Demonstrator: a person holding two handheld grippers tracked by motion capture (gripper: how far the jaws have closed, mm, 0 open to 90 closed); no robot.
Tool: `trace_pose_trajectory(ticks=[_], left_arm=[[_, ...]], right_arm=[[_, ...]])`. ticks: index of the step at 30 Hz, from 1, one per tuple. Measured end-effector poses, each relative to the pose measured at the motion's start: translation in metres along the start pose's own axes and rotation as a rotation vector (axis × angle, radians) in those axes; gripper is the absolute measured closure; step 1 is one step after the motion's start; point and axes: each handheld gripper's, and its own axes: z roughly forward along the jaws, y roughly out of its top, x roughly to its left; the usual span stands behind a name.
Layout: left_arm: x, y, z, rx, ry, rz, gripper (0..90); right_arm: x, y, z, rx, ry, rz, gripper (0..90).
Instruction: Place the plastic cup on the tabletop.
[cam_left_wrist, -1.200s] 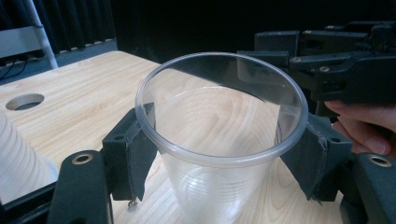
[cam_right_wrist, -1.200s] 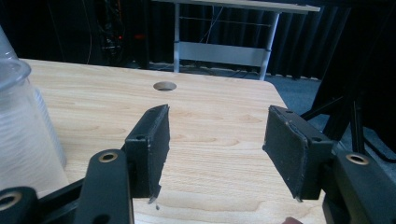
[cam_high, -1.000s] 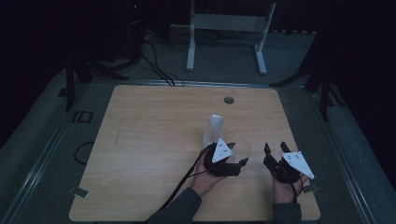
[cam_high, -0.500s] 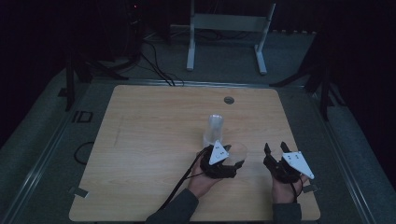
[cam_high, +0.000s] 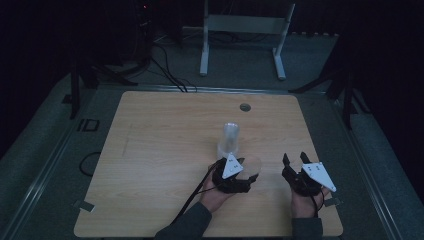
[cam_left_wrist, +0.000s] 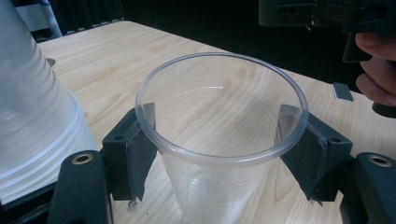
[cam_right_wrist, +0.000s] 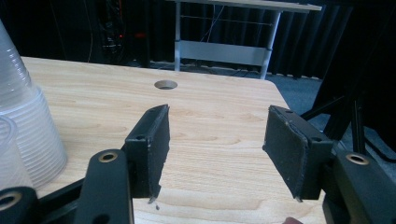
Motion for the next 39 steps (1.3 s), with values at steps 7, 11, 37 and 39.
trace_pose_trajectory(ticks=[7, 11, 37, 39], left_arm=[[0.0, -0.004, 0.0, 0.011, 0.007, 0.004, 30.0], [0.001, -0.006, 0.0, 0.021, 0.007, 0.002, 29.9], [0.0, -0.016, 0.001, 0.056, -0.002, 0.013, 26.6], [-0.001, -0.017, 0.001, 0.058, -0.002, 0.008, 26.5]], right_arm=[[0.0, 0.0, 0.0, 0.001, 0.0, -0.002, 40.1], [0.0, 0.0, 0.0, 0.002, 0.002, -0.003, 40.1], [0.001, -0.001, 0.001, 0.003, 0.001, -0.005, 40.1], [0.001, -0.001, 0.001, 0.004, 0.002, -0.004, 40.1]])
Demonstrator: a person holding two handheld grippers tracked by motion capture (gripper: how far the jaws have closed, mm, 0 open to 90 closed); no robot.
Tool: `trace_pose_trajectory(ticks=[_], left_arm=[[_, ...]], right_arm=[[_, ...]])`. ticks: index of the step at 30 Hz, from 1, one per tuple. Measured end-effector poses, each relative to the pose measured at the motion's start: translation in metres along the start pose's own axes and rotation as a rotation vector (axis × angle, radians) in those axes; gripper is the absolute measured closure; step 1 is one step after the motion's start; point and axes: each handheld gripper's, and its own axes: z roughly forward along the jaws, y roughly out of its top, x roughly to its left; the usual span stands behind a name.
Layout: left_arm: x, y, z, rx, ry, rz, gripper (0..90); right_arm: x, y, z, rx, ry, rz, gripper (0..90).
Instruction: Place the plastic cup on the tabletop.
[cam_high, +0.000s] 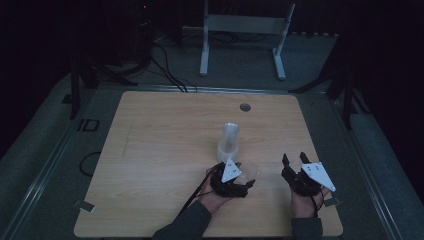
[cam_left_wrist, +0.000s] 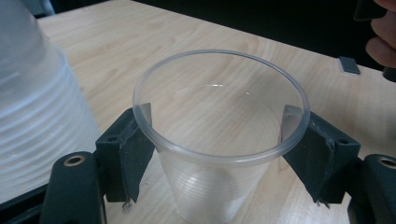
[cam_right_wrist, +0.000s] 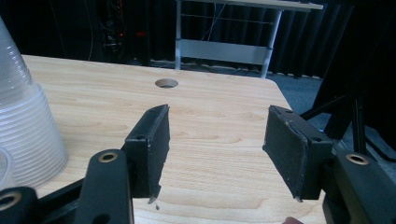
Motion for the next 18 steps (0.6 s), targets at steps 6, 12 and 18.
trace_pose_trajectory(ticks=[6, 12, 18], left_arm=[[0.0024, -0.0017, 0.0017, 0.027, -0.01, -0.028, 17.5], [0.0028, -0.0035, -0.0006, 0.036, -0.02, -0.029, 14.8], [0.0047, -0.0064, -0.0052, 0.033, -0.019, -0.044, 14.8]], right_arm=[[0.0004, -0.0001, 0.0002, 0.0, 0.001, -0.002, 39.6], [0.0004, -0.0002, 0.0001, 0.002, 0.001, -0.004, 39.0], [0.0, -0.0005, -0.0001, 0.002, 0.002, 0.001, 38.1]])
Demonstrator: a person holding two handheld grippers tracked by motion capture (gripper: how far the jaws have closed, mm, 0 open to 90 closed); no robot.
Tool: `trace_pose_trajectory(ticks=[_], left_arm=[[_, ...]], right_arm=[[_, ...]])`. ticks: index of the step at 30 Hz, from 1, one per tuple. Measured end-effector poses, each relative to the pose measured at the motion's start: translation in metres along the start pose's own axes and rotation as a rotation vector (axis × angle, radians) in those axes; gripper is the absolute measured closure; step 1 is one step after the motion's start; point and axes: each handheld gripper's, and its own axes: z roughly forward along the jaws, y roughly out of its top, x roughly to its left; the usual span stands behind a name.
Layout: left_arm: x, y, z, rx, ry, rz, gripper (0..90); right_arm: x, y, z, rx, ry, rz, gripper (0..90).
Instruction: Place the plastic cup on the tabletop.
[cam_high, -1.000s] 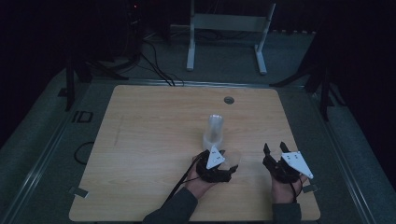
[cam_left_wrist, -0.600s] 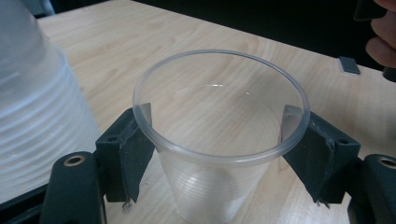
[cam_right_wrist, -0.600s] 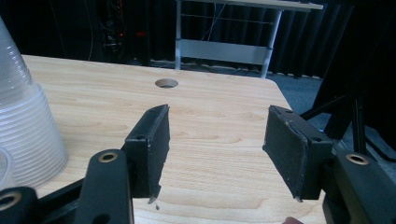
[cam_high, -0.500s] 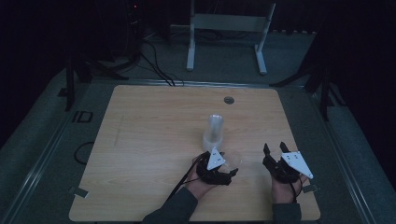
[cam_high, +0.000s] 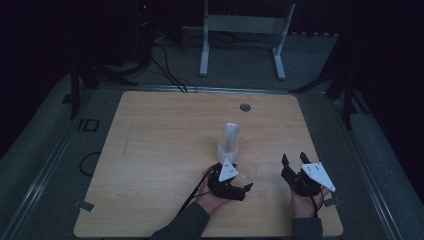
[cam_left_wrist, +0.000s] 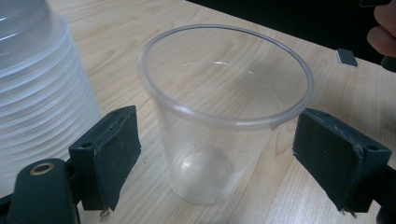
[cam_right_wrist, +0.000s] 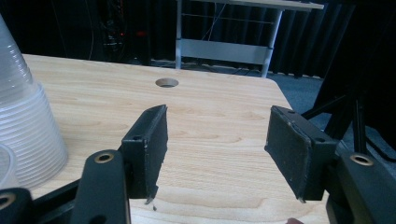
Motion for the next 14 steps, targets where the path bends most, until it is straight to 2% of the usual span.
trace_pose_trajectory(ticks=[7, 10, 14], left_arm=[[0.006, -0.008, -0.011, 0.003, 0.017, -0.018, 14.9], [0.009, -0.011, -0.015, -0.003, 0.007, -0.037, 15.5], [0.007, -0.015, -0.021, 0.007, 0.003, -0.015, 15.5]], right_arm=[[0.0, 0.0, 0.0, 0.0, 0.0, 0.002, 37.6], [0.0, -0.001, 0.001, 0.001, 0.001, -0.002, 37.3], [0.0, -0.001, 0.001, 0.004, 0.003, -0.007, 37.0]])
